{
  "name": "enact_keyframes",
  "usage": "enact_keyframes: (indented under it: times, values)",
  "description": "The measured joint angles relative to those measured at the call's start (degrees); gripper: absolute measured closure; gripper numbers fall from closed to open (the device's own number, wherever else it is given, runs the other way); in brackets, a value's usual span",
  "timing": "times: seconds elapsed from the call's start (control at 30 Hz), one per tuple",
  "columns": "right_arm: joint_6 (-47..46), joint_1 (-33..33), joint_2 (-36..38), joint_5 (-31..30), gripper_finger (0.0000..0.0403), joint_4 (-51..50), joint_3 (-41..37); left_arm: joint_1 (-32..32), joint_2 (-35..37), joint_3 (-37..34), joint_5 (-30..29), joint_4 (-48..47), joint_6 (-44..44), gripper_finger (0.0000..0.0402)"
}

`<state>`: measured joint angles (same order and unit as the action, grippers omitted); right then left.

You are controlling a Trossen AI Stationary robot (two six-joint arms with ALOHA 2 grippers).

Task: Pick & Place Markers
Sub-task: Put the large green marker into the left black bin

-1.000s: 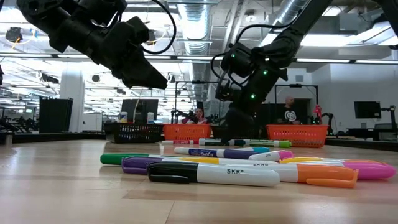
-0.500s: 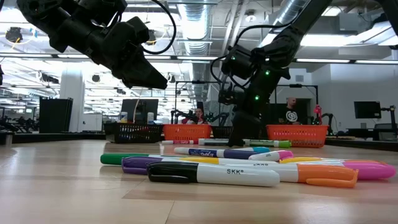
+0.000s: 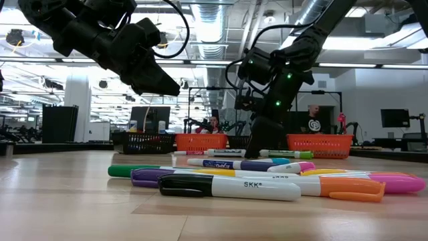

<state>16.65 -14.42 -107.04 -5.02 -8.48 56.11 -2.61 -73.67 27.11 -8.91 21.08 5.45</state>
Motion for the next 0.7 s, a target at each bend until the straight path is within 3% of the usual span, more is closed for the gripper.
enact_keyframes:
  times: [0.17, 0.43, 0.7]
  values:
    - [-0.11, 0.05, 0.07, 0.31, 0.0361, -0.03, -0.03, 0.00, 0.00, 0.00, 0.02, 0.00, 0.00, 0.0275]
    - [-0.60, 1.12, -0.14, 1.05, 0.0356, -3.42, 2.51, 0.02, -1.10, 0.02, -0.47, -1.65, -0.58, 0.0275]
    - [0.36, 6.17, -0.15, 0.61, 0.0353, -10.23, 8.24, 0.38, -7.19, 0.03, -7.20, 0.64, -6.71, 0.0270]
